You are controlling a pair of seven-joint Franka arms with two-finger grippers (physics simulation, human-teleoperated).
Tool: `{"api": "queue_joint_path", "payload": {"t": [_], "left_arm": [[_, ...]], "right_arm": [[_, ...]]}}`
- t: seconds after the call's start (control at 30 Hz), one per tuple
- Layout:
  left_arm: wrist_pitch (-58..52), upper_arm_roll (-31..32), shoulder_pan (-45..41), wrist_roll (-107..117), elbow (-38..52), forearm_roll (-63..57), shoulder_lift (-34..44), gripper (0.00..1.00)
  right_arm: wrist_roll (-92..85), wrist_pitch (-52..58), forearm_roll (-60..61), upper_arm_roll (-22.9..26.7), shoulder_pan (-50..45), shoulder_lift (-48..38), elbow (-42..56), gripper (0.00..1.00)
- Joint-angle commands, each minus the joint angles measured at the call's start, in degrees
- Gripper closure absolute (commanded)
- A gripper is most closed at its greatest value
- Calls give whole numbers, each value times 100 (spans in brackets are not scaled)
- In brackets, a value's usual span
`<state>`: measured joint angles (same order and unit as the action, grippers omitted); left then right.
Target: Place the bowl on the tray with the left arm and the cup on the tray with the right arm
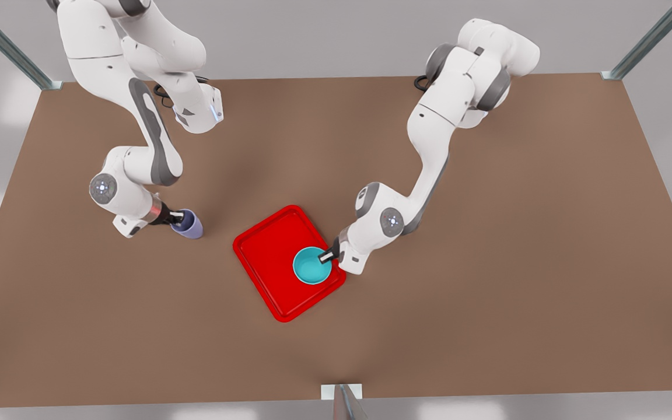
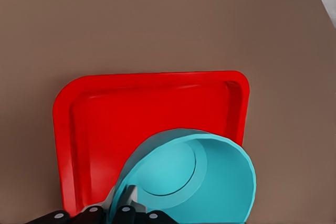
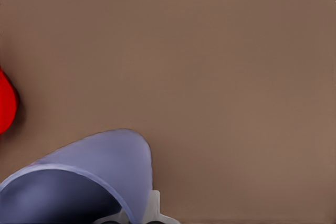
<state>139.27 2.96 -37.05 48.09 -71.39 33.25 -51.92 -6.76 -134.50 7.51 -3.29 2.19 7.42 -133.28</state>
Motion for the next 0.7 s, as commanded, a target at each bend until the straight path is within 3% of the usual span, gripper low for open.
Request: {"api": "queue_joint_path", "payload": {"t": [0.0,0.3,0.33,0.37,0.4,0.57,0.6,0.67], "left_arm": [[13,3,-4,-28,11,578,-20,79],[224,-50,-66,-362,-68,472,-345,79],[224,-50,-66,-397,-68,472,-345,60],[232,-50,-75,-397,-59,472,-380,13],[302,-59,-75,-397,-59,472,-407,0],[241,-85,-66,-336,-59,463,-302,0],[-161,-199,-66,-327,-59,428,-83,0],[-1997,-1033,-40,-519,-15,-80,559,0]], "right_arm": [[52,12,-74,4,-8,-30,3,79],[8,223,-65,-93,-16,-170,249,79],[17,223,-65,-93,-16,-170,249,79],[17,223,-65,-93,-16,-170,249,79],[-1,223,-57,-93,-16,-153,241,79],[-1,223,-65,-119,-16,-170,241,79],[16,258,-57,-172,-16,-179,249,79],[87,1021,-57,-444,-16,-171,969,79]]}}
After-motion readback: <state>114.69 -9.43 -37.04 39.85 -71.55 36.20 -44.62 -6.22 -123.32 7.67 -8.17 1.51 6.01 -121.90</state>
